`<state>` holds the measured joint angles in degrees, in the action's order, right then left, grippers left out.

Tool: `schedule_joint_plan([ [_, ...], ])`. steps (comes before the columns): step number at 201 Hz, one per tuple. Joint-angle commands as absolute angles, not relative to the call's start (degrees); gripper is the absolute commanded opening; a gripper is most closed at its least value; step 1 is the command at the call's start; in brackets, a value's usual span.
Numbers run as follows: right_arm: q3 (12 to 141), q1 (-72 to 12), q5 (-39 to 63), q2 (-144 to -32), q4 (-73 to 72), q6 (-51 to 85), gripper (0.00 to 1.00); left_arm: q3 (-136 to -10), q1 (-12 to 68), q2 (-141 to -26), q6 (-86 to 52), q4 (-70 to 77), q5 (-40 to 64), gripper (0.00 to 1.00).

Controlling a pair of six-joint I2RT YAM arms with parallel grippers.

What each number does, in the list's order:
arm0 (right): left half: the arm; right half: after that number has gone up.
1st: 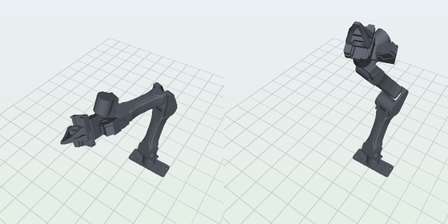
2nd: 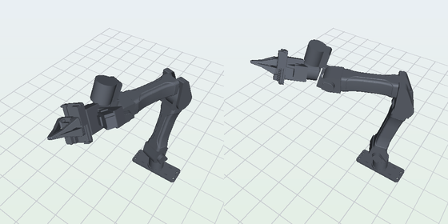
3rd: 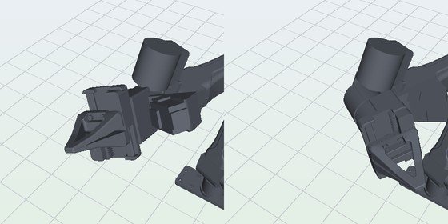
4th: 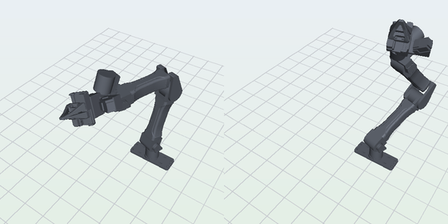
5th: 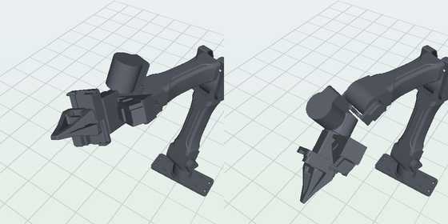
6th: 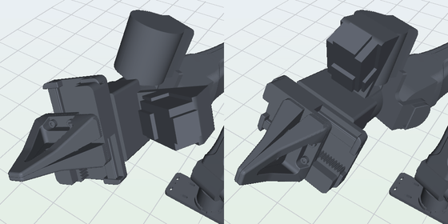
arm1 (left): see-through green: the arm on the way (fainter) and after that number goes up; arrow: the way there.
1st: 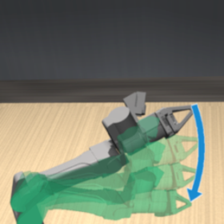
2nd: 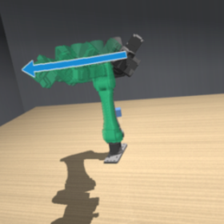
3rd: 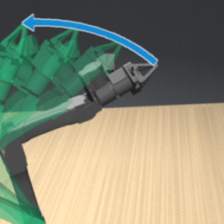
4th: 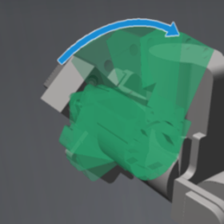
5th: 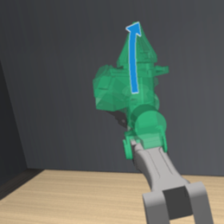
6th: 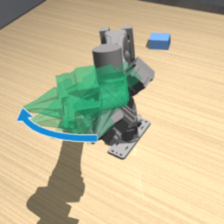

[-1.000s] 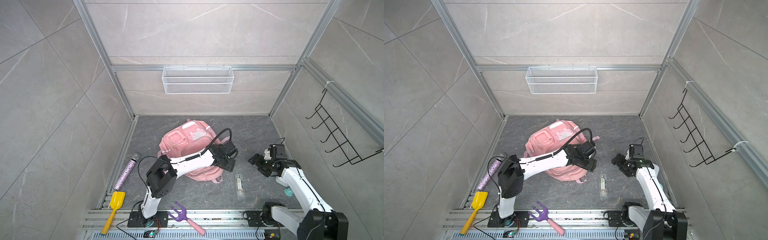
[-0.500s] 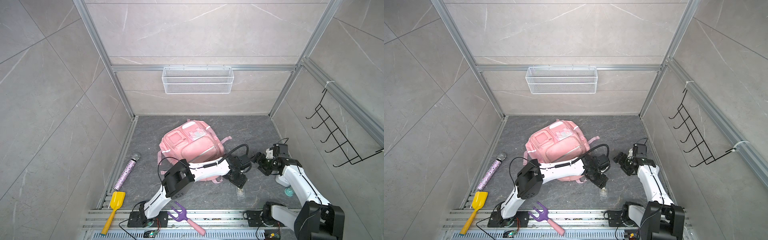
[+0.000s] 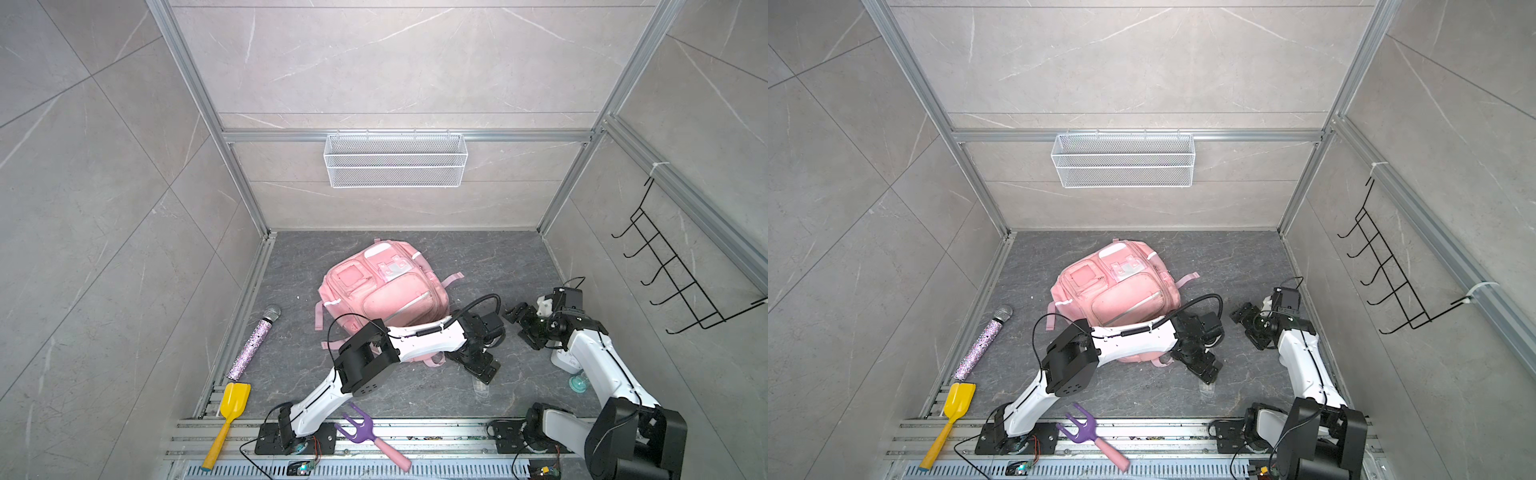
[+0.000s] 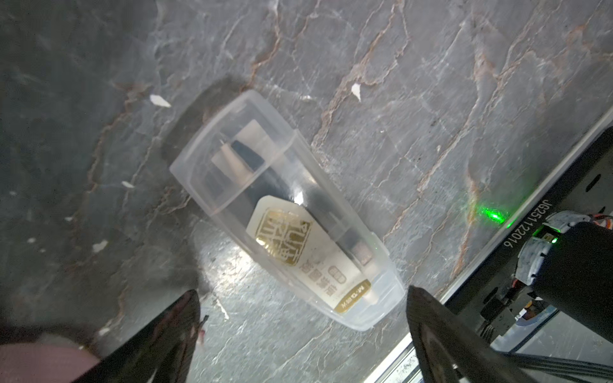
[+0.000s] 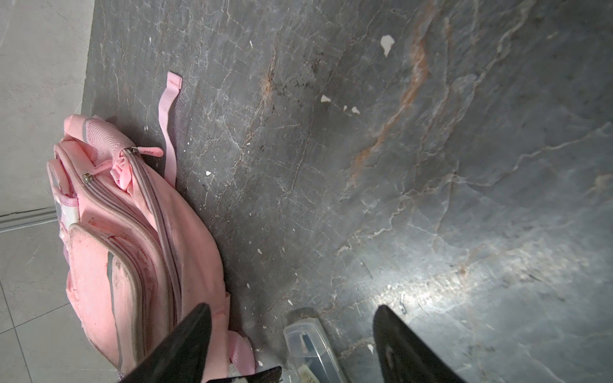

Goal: Pack books, pencil case, and school supplies into a backpack
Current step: Rotate the loose stationery at the center of the table.

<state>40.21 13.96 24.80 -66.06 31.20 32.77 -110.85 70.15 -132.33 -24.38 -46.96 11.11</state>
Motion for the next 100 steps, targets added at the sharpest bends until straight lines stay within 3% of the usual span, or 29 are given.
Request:
schedule_joint_plan([
  [1, 39.5, 14.2, 26.1, -66.1, 30.6, 32.4, 0.79, -114.2, 70.5, -133.1, -22.8, -49.3, 12.3, 0.99],
  [100, 39.9, 14.9, 26.5, -65.6, 30.2, 32.9, 0.79, -121.9, 72.0, -140.4, -22.2, -57.4, 4.6, 0.96],
])
